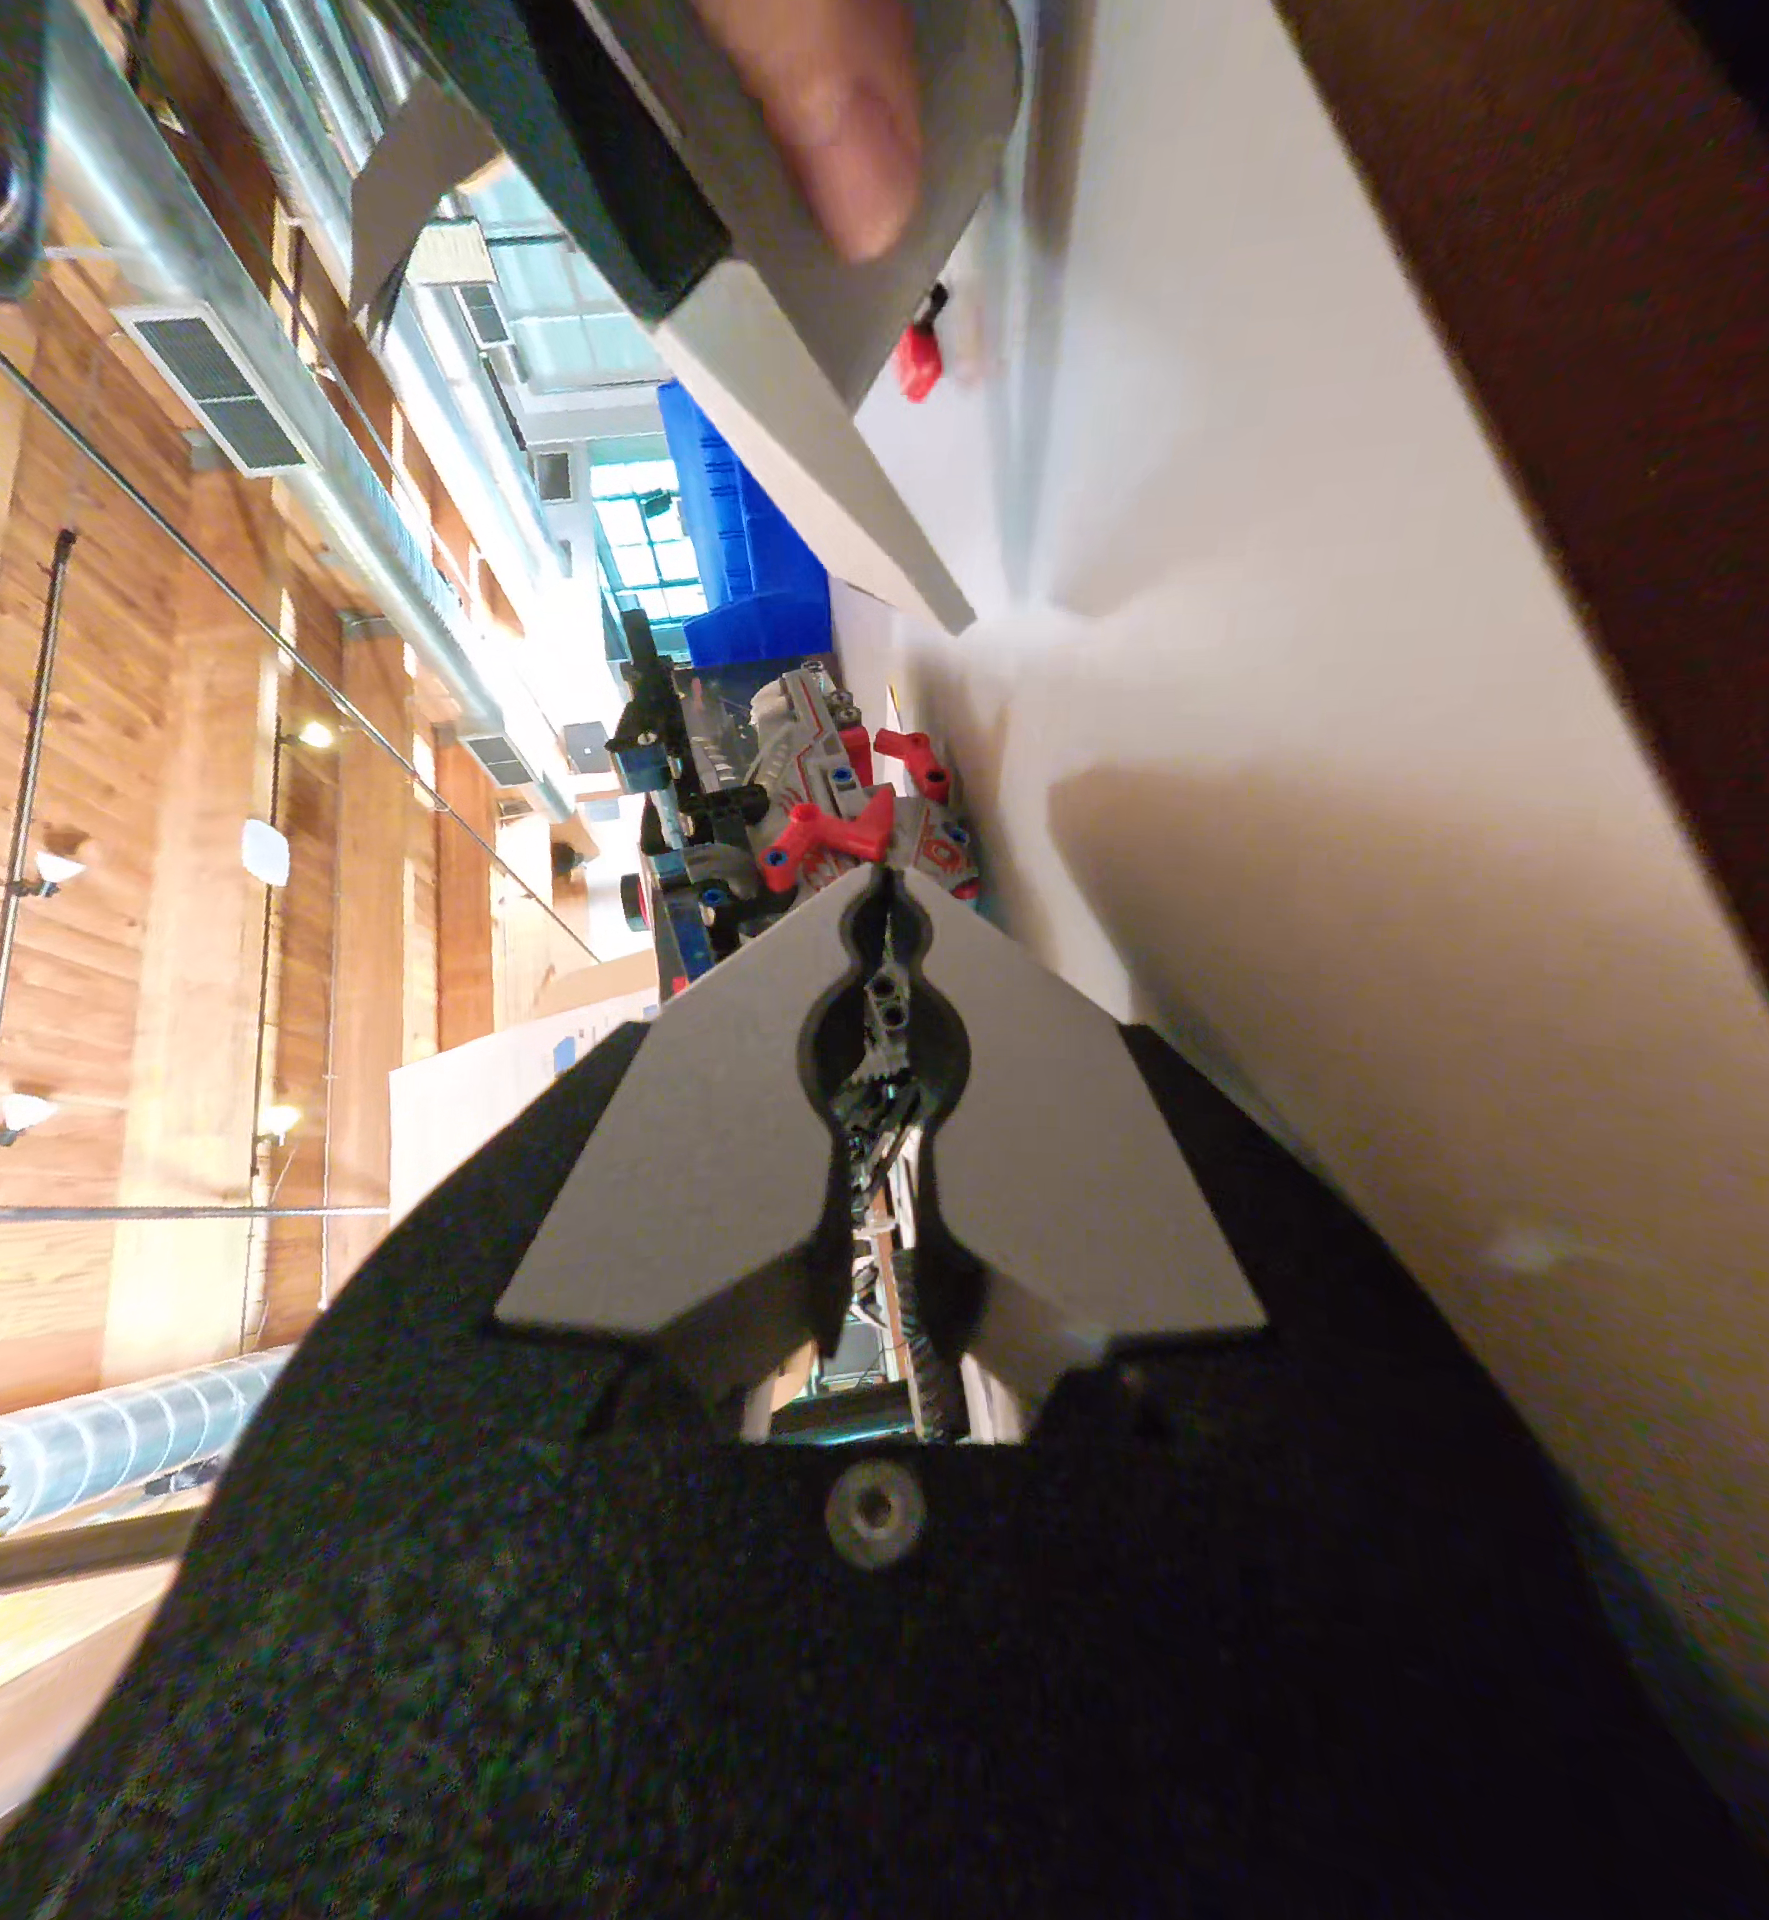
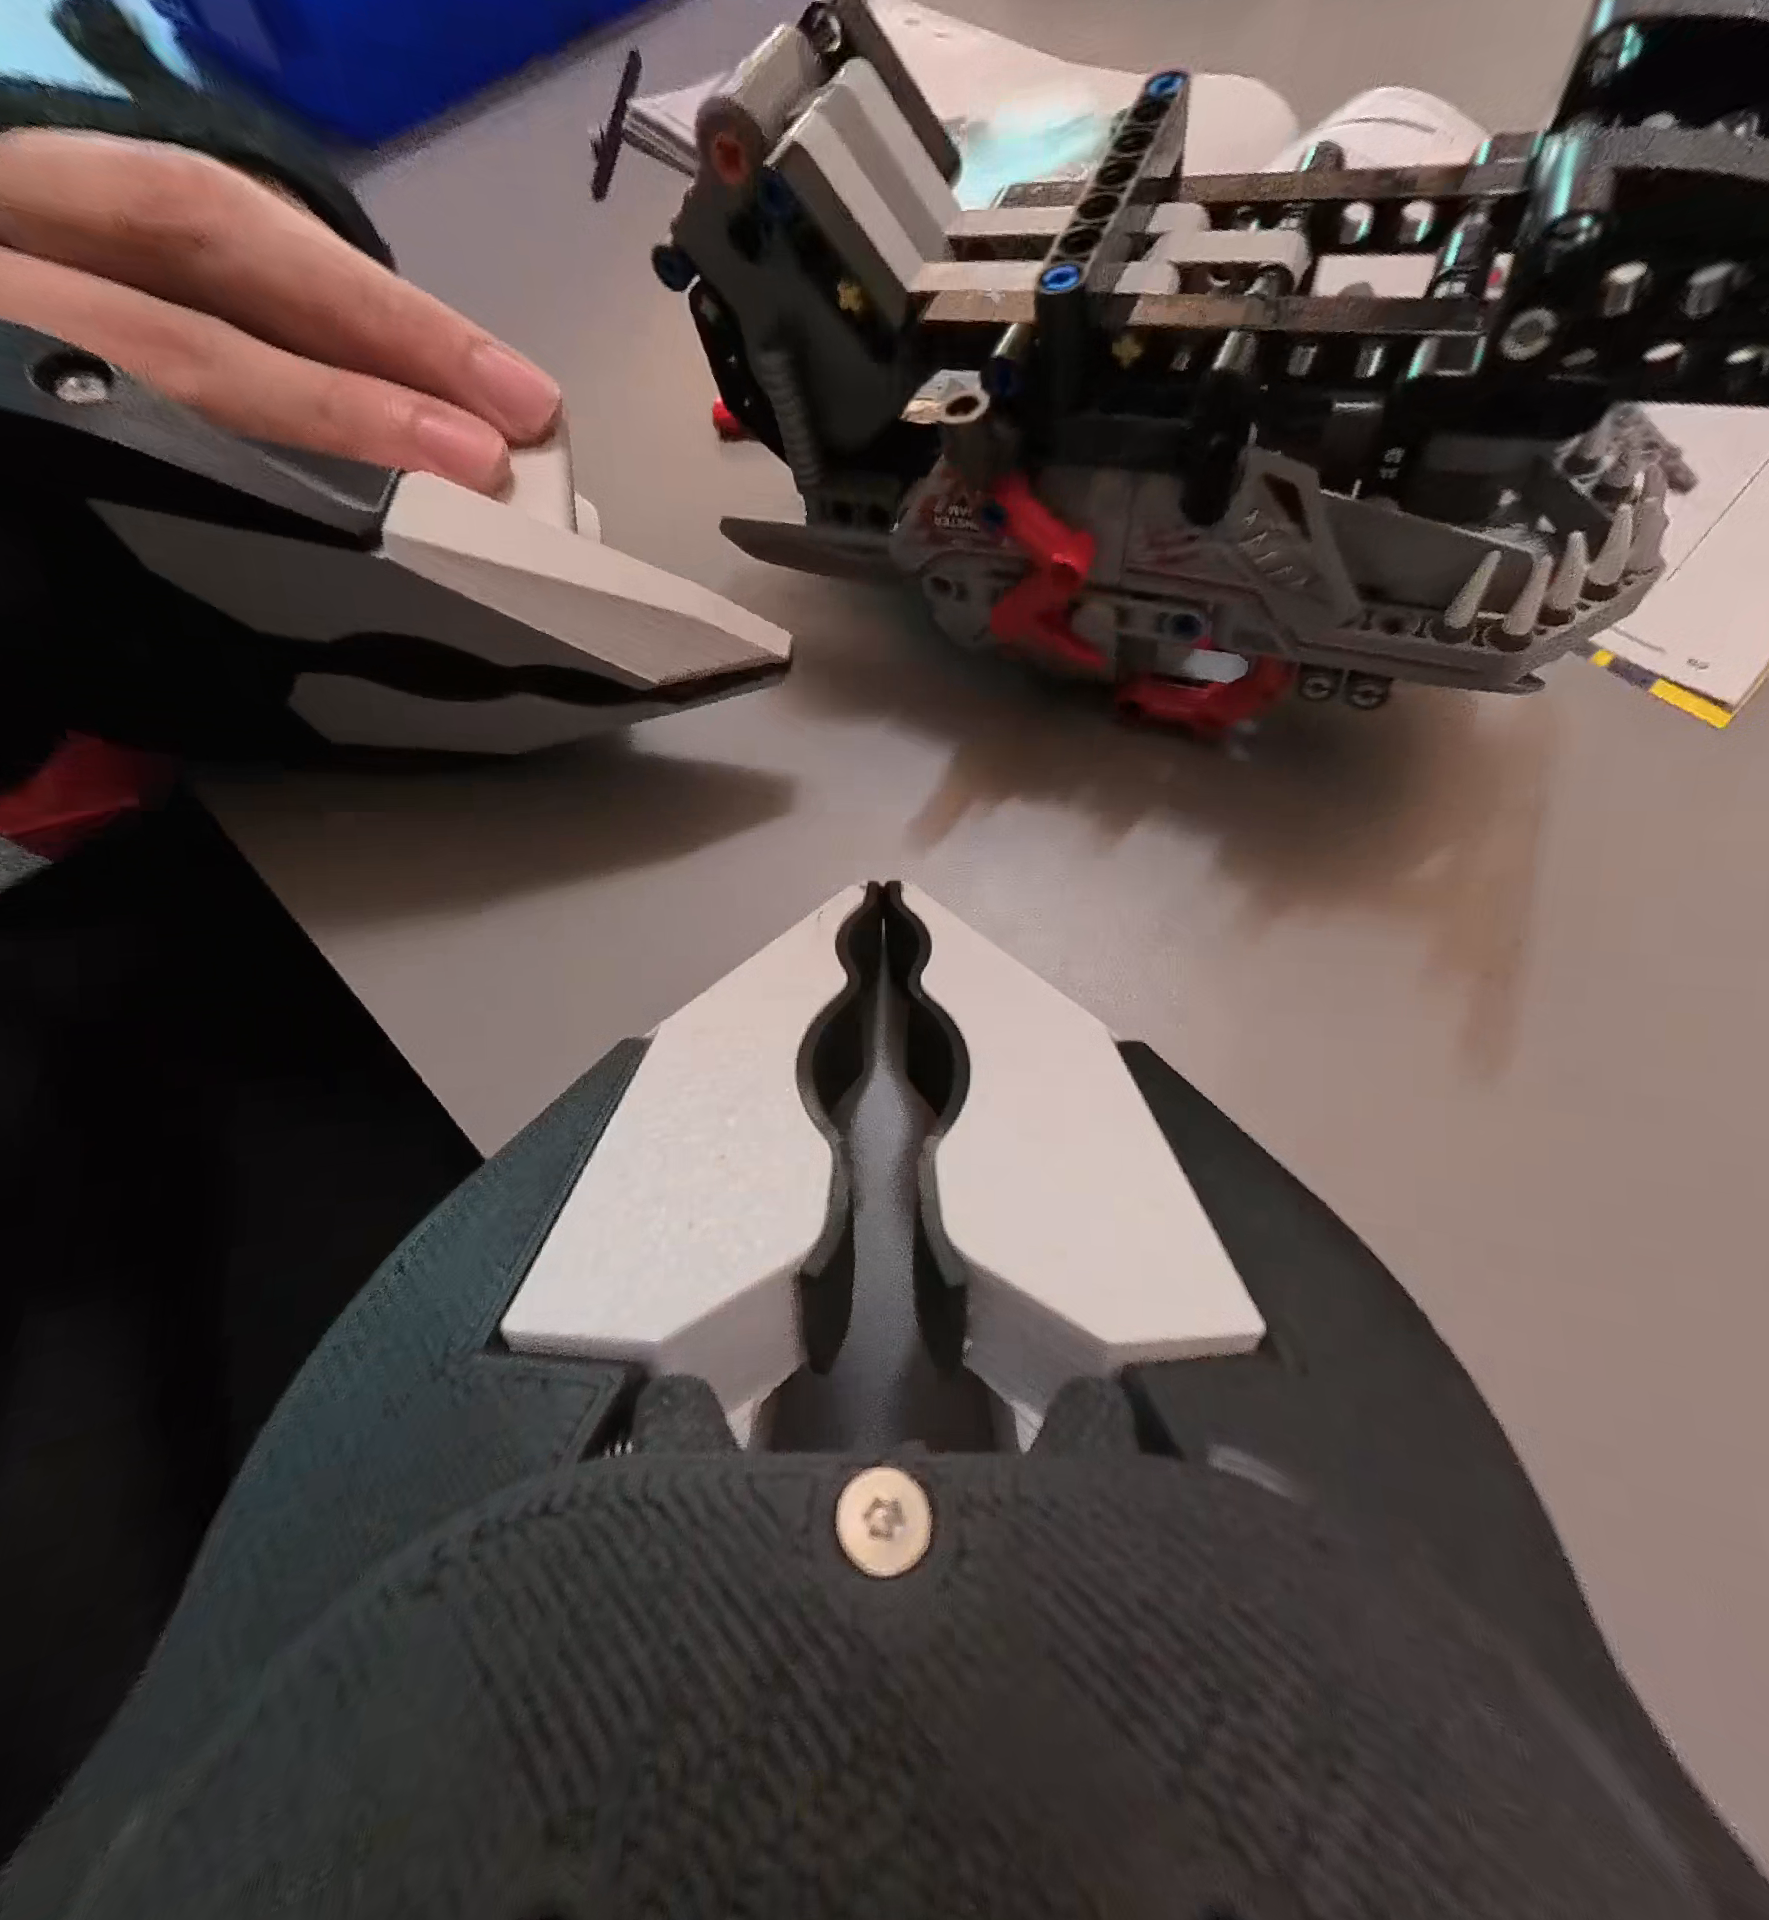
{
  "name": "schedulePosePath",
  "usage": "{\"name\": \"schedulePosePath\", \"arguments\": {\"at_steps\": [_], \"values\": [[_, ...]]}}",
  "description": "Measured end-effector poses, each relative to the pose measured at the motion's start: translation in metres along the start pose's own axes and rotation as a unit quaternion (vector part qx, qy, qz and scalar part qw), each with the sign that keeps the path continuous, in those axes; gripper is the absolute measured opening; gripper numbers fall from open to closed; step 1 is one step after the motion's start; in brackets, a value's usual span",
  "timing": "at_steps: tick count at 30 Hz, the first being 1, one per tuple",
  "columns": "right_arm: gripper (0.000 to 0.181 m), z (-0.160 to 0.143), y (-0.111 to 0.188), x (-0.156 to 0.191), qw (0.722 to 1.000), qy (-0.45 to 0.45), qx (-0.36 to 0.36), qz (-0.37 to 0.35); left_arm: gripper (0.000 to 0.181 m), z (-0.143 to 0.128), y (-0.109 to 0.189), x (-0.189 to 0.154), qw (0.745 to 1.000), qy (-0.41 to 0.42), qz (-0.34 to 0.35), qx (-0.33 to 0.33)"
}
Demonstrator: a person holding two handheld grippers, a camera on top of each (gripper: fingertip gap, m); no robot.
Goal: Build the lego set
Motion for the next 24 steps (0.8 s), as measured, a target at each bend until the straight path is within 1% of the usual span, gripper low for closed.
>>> {"name": "schedulePosePath", "arguments": {"at_steps": [3,8,11,15,18,20,24], "values": [[0.000,0.000,0.001,0.001,1.000,-0.002,-0.004,0.009,0.000,0.000,0.000,0.001,1.000,0.002,0.003,-0.001],[0.003,-0.001,0.004,0.010,0.999,0.039,-0.006,0.030,0.000,0.000,-0.001,0.001,1.000,0.004,0.004,0.000],[0.004,-0.001,0.012,0.005,0.999,0.032,-0.007,0.015,0.000,0.000,-0.001,0.002,1.000,0.004,0.006,0.000],[0.008,-0.003,0.019,-0.010,0.999,0.032,-0.005,-0.035,0.000,0.001,-0.001,0.003,1.000,0.002,0.011,-0.001],[0.013,-0.010,0.014,-0.008,0.999,0.034,0.002,-0.028,0.000,0.002,0.000,0.004,1.000,0.004,0.016,-0.002],[0.013,-0.008,0.014,-0.008,0.998,0.052,-0.001,-0.035,0.000,0.002,0.000,0.006,1.000,0.005,0.020,-0.003],[0.008,-0.005,0.012,0.001,0.993,0.112,-0.023,-0.003,0.000,0.004,0.001,0.008,1.000,0.011,0.025,-0.010]]}}
Point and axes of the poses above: each gripper's, where its closed fingertips meet, y back along the fingers, z out of its top, x = y × z across the jaws, the point moved 4 cm from there along y, back along the fingers, and after that the axes turned 3 degrees about y, right-handed, at the moved point
